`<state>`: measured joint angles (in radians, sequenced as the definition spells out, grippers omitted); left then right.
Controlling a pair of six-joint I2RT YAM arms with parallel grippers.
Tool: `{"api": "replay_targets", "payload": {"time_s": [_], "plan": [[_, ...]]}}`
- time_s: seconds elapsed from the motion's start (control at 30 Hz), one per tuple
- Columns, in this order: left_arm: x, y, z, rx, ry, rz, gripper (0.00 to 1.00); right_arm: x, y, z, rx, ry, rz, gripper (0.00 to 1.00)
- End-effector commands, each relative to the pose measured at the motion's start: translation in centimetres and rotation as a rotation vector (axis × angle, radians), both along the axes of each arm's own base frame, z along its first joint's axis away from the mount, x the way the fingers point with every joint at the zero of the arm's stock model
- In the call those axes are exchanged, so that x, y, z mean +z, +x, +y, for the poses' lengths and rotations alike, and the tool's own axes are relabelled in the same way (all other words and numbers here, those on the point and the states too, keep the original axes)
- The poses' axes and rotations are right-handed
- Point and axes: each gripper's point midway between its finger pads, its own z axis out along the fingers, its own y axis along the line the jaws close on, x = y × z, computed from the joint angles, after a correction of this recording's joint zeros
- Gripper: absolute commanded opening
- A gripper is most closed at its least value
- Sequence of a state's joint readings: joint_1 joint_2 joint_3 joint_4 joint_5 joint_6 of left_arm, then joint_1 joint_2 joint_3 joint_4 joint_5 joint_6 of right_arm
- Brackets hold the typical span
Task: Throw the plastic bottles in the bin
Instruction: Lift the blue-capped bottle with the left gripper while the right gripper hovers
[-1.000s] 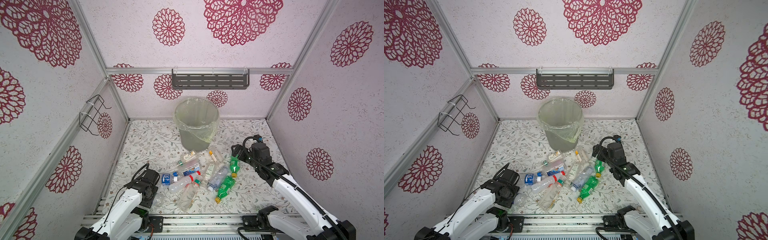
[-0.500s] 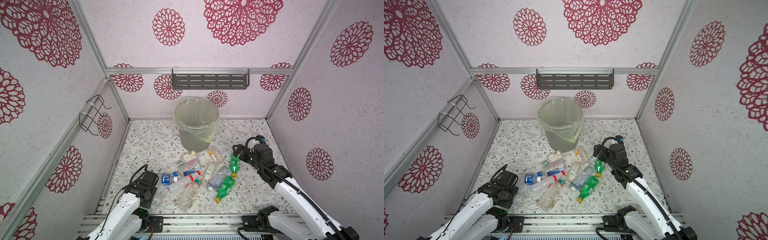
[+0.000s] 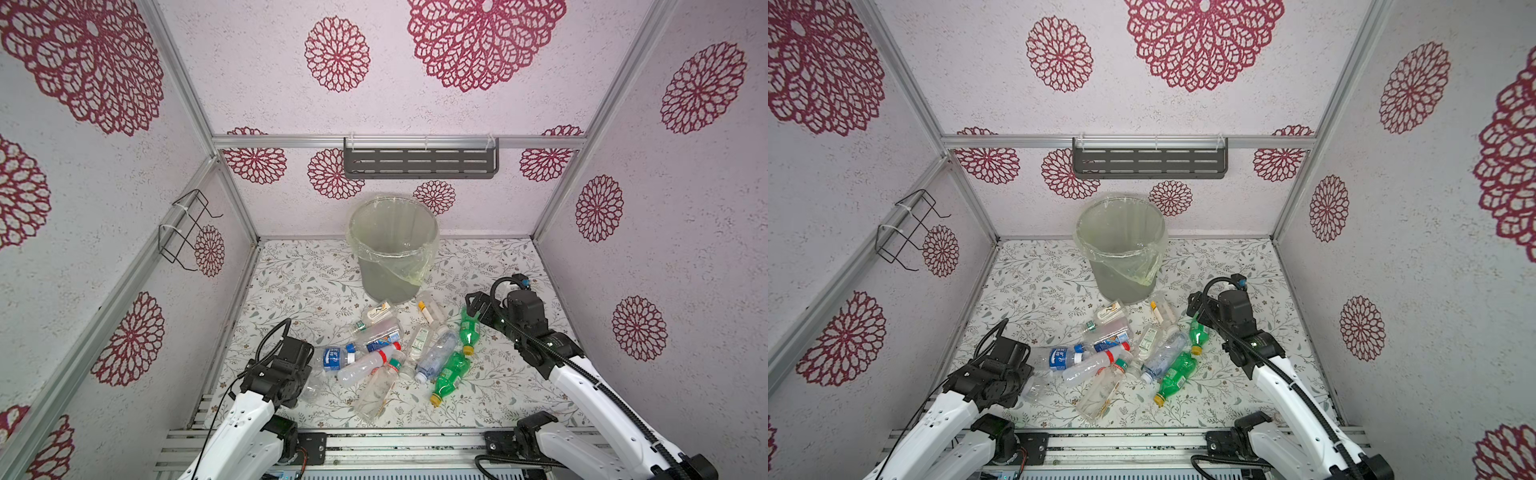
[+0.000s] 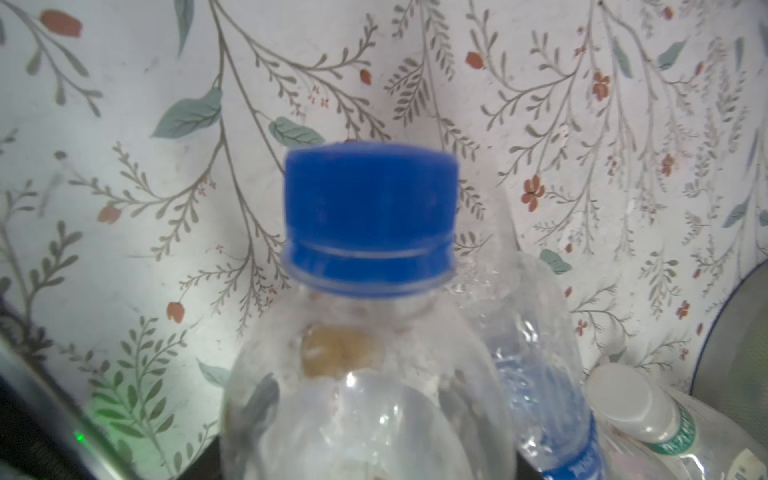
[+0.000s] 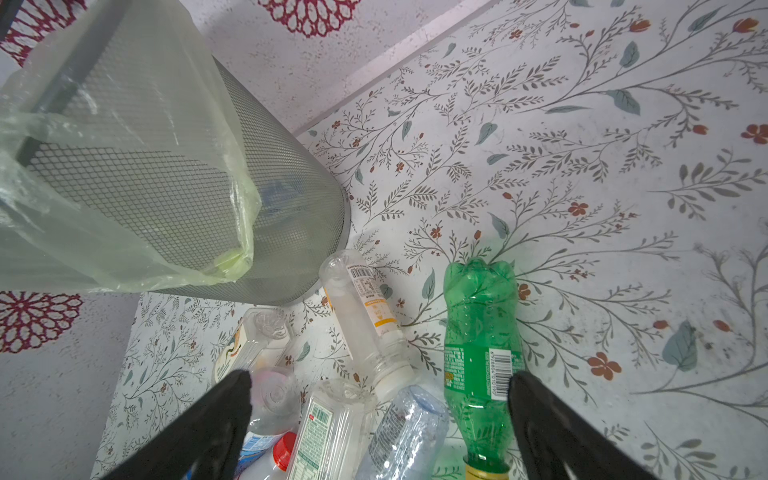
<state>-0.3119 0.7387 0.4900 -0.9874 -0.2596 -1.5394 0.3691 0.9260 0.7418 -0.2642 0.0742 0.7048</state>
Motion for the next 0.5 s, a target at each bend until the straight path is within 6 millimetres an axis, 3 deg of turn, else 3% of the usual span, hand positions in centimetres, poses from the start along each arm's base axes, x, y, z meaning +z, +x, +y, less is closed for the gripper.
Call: {"api": "replay_targets", "payload": {"time_s": [0.0, 0.23, 0.47], "plan": [[1.2, 0.4, 0.6, -0.032, 0.056, -0.020, 0.63, 0.2, 0.1, -0.1, -0.016, 0.020, 0.000, 0.99], [2.9, 1.9, 0.1, -0.106, 0.076, -0.064, 0.62, -0.5, -0.1, -0.1, -0.020, 0.026, 0.018, 0.99], [6.3, 4.2, -0.6, -0.183, 0.093, -0.167, 0.62, -1.5, -0.3, -0.3, -0.029, 0.022, 0.041, 0.99]]}}
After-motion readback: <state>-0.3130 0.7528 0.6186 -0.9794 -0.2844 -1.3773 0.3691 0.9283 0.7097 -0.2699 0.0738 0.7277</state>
